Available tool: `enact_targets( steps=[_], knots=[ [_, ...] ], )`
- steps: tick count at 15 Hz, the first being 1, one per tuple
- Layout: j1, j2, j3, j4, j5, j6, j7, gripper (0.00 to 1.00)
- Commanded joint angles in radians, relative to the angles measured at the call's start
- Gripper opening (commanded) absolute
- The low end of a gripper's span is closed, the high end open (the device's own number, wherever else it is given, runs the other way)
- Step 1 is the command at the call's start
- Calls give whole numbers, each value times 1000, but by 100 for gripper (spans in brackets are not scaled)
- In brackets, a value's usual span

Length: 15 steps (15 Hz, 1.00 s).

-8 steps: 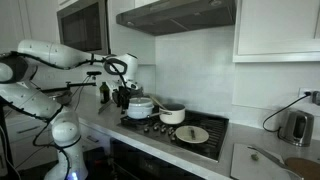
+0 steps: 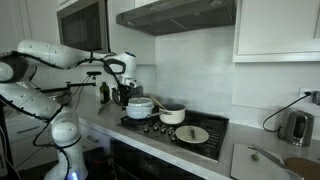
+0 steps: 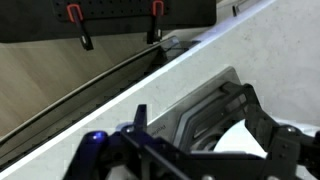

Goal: Use the wooden spatula to stir the contents of the pot

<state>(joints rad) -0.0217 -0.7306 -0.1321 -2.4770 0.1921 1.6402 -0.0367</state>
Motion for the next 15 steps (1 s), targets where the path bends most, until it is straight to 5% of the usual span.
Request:
enact_targets(
  steps=[1,10,15],
  knots=[
    [-38,-76,85,-48,82,125,146,100],
    [-83,-182,321,-98,-32,386,465,100],
    [-173,-165,386,-72,-175,455,610,100]
  ],
)
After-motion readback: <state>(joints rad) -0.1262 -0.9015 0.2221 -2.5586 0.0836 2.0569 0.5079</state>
